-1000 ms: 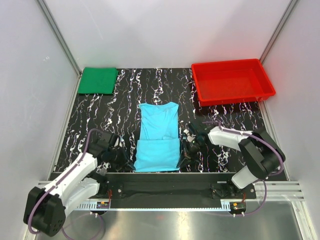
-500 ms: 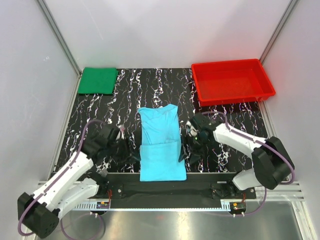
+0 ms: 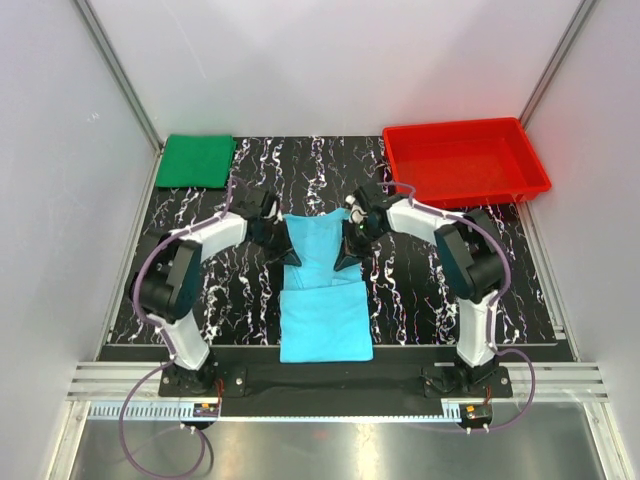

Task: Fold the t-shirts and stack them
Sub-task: Fold the tshirt

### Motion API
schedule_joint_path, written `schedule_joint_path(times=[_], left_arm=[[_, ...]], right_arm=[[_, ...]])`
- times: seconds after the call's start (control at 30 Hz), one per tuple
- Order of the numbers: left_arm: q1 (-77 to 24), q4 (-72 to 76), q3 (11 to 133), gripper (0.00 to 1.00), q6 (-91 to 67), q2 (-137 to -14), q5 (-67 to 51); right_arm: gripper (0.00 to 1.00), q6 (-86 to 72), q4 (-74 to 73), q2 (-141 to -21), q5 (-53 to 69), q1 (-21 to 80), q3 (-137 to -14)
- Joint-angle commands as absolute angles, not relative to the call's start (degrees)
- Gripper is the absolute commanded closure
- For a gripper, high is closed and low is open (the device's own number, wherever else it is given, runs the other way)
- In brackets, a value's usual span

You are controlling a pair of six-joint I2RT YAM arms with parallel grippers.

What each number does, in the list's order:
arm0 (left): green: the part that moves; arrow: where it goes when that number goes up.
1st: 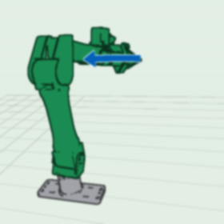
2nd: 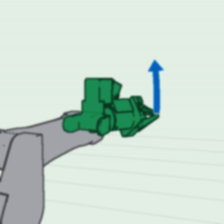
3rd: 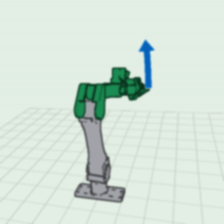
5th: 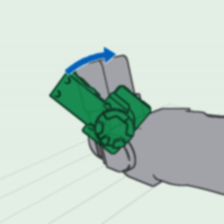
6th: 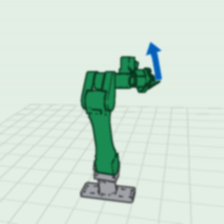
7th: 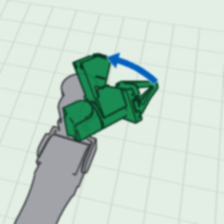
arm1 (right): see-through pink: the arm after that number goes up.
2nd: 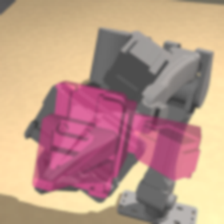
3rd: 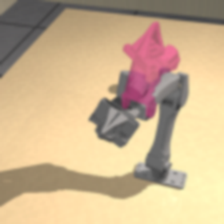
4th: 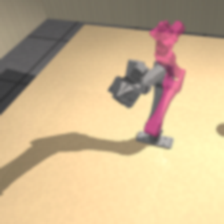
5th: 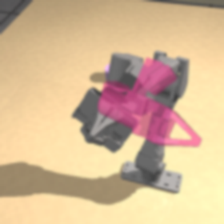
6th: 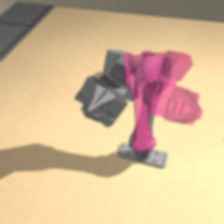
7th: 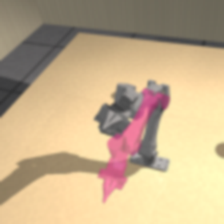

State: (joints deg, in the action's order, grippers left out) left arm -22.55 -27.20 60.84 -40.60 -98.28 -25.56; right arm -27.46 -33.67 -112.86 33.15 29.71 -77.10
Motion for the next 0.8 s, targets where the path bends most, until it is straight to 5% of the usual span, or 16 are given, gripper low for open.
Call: schedule_joint_path(times=[0.0,0.27,0.53,0.67,0.77], left_arm=[[-19.1,-26.5,63.7,0.99,-35.8,-102.2,-27.3],[-13.7,-27.8,68.8,1.00,-32.3,-114.0,-27.2],[-9.3,-33.0,78.0,1.00,-27.9,-118.5,-28.2],[-9.1,-33.6,78.3,0.75,-27.5,-112.3,-28.6],[-8.5,-31.4,80.9,0.72,-28.7,-110.0,-29.8]], right_arm=[[1.00,-29.2,-30.2,-115.4,37.7,28.7,-77.7],[1.00,-26.0,-29.5,-125.3,38.0,24.5,-82.3],[0.99,-24.1,-40.3,-134.1,36.3,23.4,-102.2],[0.90,-27.1,-40.9,-131.7,37.5,20.0,-105.2],[0.80,-30.0,-38.7,-131.7,39.1,18.0,-107.4]])
